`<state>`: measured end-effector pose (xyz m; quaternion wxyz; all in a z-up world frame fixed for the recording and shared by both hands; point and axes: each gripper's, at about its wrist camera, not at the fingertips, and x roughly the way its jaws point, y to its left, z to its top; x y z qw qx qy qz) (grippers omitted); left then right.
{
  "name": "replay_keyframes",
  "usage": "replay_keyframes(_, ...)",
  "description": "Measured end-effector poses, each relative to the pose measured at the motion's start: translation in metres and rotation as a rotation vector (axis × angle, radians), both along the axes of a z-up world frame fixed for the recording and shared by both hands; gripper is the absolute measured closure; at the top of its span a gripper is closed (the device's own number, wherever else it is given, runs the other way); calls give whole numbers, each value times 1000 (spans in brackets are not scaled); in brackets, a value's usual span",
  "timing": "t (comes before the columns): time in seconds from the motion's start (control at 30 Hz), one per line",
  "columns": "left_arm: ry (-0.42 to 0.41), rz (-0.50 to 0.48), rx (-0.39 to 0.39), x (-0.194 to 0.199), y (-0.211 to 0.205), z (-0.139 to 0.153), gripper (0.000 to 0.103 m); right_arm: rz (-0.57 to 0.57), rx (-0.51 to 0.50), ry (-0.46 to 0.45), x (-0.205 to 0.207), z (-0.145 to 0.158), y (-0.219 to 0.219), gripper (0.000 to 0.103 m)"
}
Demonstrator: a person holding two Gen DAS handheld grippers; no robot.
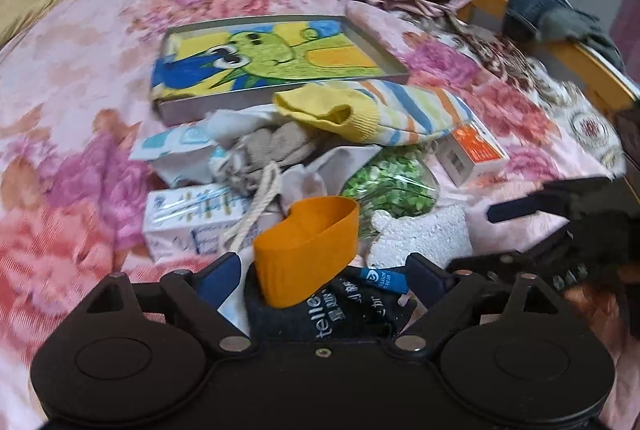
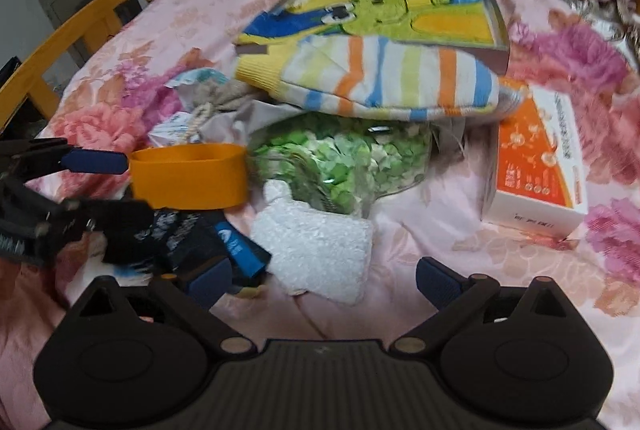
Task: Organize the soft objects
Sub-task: 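Grasp the orange silicone strip with the left gripper while the right gripper grasps the white foam piece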
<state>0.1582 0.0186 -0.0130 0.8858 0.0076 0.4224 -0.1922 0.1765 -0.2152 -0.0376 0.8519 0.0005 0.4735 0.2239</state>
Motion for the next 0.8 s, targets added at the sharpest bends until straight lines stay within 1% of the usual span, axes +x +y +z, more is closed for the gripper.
replay_keyframes(0.07,-2,-31,13,3,-4,-4,15,1,11,24,7,-6,1,6)
replay_keyframes(0.13,0,-35,15,6,-5,-7,19,3,17,34,11,-9,2,8)
replay_keyframes(0.2,5,-28,1,8,-2,-8,27,1,27,43,14,-12,3,12)
replay_keyframes(0.33,-18,-22,-38,6,3,-5,36,-4,71,66,17,-13,1,21)
replay_keyframes(0.37,-27,-25,-40,5,4,-4,41,-5,85,66,16,-11,0,22)
replay_keyframes(0.4,-35,-30,-39,3,3,-2,46,-4,92,64,16,-10,-1,26)
replay_keyframes(0.43,-41,-36,-38,2,2,-1,49,-2,97,61,14,-9,-1,30)
replay_keyframes(0.47,-45,-42,-37,0,2,-1,53,3,98,57,13,-7,-1,31)
replay_keyframes(0.6,-49,-72,-17,-2,-4,-1,64,18,85,36,9,-4,3,50)
replay_keyframes(0.63,-45,-81,-13,-3,-5,-2,65,19,79,31,8,-3,3,55)
replay_keyframes(0.77,-49,-98,11,-5,-9,-4,66,25,85,29,6,-3,3,63)
replay_keyframes(0.8,-51,-98,12,-6,-9,-4,66,32,96,30,5,-2,2,72)
